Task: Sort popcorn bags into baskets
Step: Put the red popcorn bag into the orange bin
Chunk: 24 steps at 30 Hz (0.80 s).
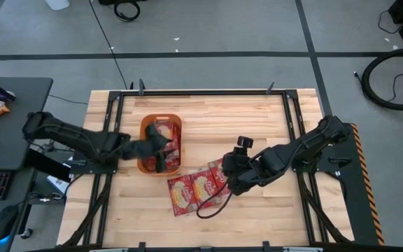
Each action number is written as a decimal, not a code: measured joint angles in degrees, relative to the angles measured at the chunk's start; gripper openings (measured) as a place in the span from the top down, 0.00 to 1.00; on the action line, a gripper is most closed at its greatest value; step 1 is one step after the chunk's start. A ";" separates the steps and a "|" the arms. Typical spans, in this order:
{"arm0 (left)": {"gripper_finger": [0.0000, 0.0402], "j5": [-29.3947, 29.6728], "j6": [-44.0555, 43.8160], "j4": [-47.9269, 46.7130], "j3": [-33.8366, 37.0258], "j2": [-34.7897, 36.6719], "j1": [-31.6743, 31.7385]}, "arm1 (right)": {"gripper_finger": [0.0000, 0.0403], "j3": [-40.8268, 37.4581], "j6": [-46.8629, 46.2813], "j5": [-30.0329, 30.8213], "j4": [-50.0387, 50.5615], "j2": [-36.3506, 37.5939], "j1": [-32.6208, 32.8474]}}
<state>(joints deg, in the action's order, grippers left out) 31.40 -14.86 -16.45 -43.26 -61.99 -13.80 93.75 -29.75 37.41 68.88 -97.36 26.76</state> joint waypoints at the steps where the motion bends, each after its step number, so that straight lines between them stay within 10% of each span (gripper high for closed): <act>1: 0.55 1.38 -0.31 0.40 0.87 0.17 -1.37 | 0.54 -1.38 0.22 -0.11 -1.76 0.02 -0.04; 15: 0.55 15.86 5.78 24.17 10.03 0.25 -13.61 | 0.54 -23.07 8.54 -8.98 -33.41 -0.02 -0.28; 24: 0.55 17.11 11.11 28.23 10.03 0.25 -13.22 | 0.54 -22.98 5.55 -10.74 -33.73 -6.34 0.15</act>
<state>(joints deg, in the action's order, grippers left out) 48.51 -3.75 11.78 -33.23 -61.73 -27.02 70.78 -24.19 26.67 35.14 -103.70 26.91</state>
